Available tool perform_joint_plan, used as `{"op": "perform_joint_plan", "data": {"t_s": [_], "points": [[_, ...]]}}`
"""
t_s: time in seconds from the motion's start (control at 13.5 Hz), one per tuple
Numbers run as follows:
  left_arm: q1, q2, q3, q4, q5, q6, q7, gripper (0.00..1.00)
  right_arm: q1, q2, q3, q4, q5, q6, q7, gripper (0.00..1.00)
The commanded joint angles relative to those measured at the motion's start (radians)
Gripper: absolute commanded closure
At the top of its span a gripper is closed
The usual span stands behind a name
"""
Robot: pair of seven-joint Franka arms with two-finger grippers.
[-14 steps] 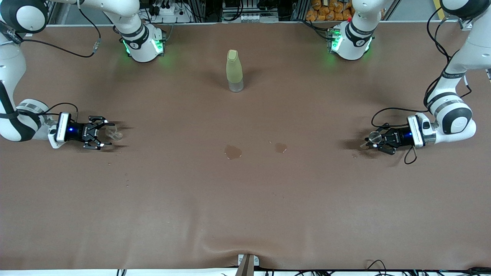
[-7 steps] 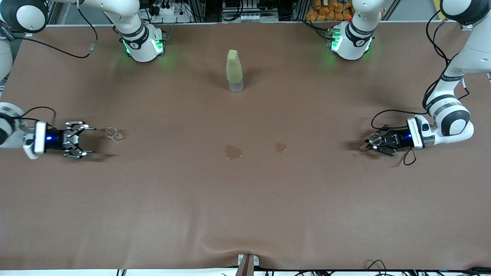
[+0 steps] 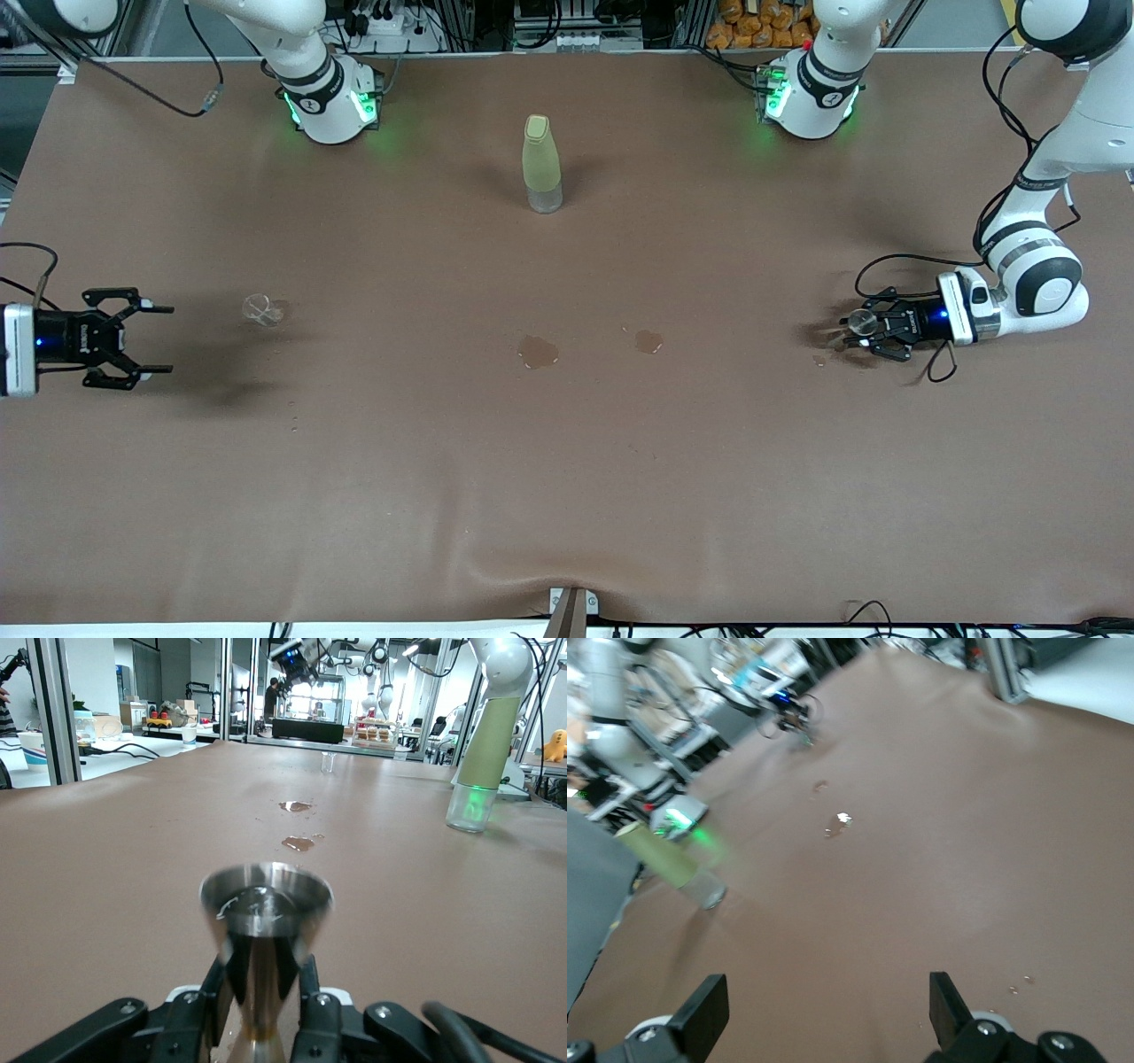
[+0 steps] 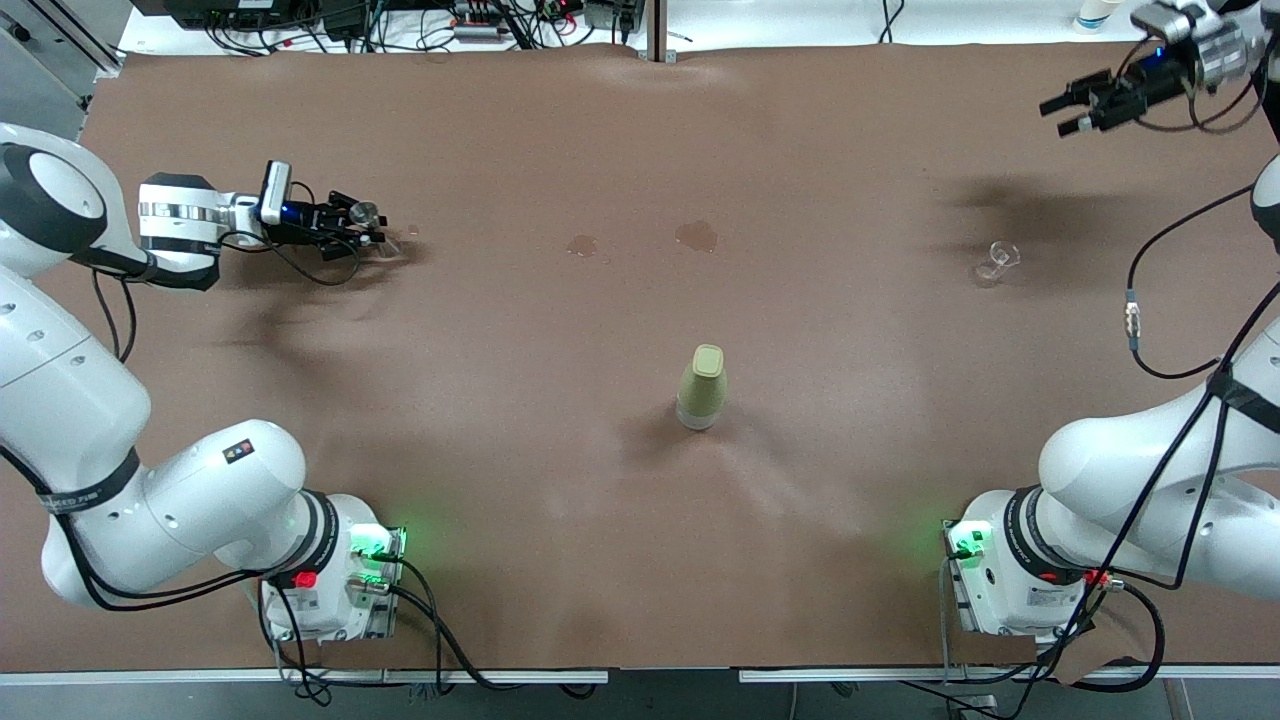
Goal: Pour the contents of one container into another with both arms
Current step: 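Lower the jigger onto the table and open the left gripper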
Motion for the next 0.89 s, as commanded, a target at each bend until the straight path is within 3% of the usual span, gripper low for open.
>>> {"op": "perform_joint_plan", "data": {"t_s": [0.0, 0.22, 0.37, 0.81], "points": [[0.017, 0.011, -0.007, 0.017, 0.017, -0.027, -0.003, 0.49, 0.047, -0.13, -0.01, -0.042, -0.11, 0.103, 0.215, 0.0], [0.017, 0.003, -0.002, 0.037, 0.037, -0.034, -0.006, 0.27, 0.098, -0.18, -0.012, -0.04, -0.171, 0.148, 0.393, 0.0], [0.015, 0.0, -0.002, 0.077, 0.083, -0.034, -0.011, 0.0, 0.144, -0.22, -0.009, -0.044, -0.249, 0.204, 0.547, 0.0], [0.008, -0.018, -0.005, 0.261, 0.278, -0.034, -0.144, 0.0, 0.245, -0.309, -0.007, -0.071, -0.361, 0.258, 0.85, 0.0]]}}
